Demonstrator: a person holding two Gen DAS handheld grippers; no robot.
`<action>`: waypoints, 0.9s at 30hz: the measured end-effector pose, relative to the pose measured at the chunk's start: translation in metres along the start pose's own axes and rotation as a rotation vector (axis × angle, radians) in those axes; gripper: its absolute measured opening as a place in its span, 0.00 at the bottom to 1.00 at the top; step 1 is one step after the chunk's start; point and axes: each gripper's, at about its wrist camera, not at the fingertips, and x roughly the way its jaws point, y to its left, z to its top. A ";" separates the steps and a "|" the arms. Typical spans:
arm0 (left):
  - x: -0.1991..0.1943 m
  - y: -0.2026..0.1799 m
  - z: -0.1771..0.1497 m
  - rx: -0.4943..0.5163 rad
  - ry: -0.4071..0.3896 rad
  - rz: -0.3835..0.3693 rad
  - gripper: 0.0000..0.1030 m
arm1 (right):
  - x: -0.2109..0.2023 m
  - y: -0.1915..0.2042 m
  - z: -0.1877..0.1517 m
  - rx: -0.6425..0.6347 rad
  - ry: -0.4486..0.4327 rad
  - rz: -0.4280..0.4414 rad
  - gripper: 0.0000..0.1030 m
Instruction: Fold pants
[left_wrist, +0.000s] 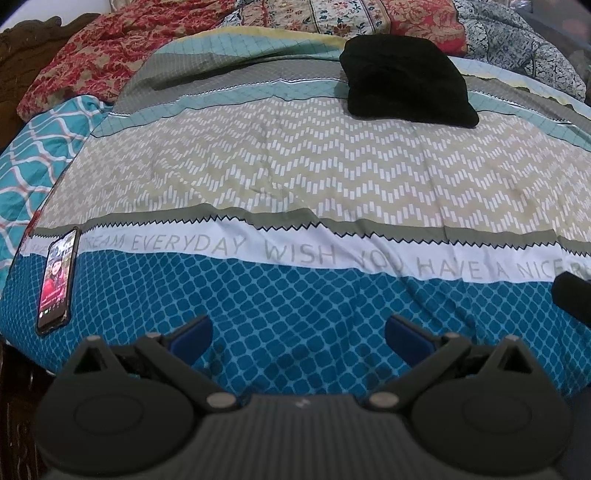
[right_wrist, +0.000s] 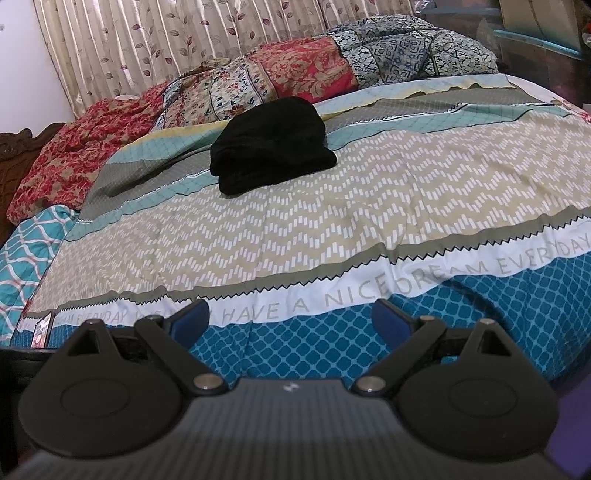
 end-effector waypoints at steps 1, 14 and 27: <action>0.001 0.000 0.000 -0.002 0.002 0.000 1.00 | 0.000 0.001 -0.001 -0.004 0.001 0.001 0.93; 0.008 0.003 -0.001 -0.028 0.049 0.012 1.00 | 0.000 0.005 -0.001 -0.030 0.005 0.008 0.93; 0.008 0.004 0.000 -0.043 0.049 0.005 1.00 | 0.001 0.005 -0.001 -0.031 0.010 0.011 0.93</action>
